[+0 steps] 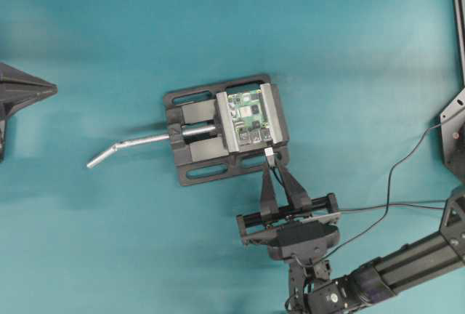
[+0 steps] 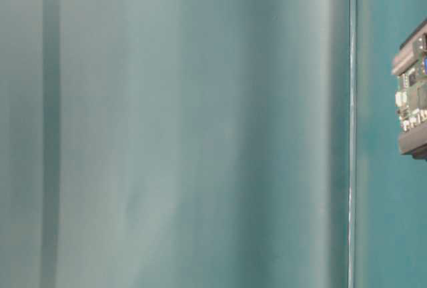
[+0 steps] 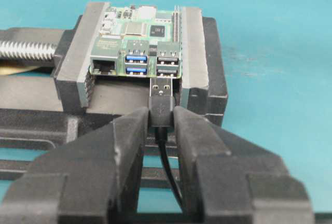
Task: Insert the USB into the fixed PCB.
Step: 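Align the USB plug with the right-side USB port on the board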
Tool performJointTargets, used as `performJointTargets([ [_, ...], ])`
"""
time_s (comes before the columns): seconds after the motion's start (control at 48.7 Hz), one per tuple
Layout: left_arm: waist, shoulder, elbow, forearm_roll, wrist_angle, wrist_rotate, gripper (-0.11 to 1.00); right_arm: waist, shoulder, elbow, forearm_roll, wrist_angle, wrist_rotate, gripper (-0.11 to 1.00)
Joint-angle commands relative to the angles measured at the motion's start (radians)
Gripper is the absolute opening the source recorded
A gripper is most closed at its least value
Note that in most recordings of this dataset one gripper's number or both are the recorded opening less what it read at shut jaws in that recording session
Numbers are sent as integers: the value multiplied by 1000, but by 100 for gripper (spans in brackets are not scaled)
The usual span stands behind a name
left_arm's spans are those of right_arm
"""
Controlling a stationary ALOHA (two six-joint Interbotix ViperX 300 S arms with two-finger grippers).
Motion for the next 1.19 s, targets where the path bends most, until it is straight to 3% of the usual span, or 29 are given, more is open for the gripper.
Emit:
performJointTargets([
  [0.0, -2, 8, -28, 3, -5, -3, 3, -5, -48, -5, -8, -12, -2, 21],
  [1.171, -2, 8, -28, 3, -5, -3, 3, -20, -55, 15, -31, -17, 6, 21],
])
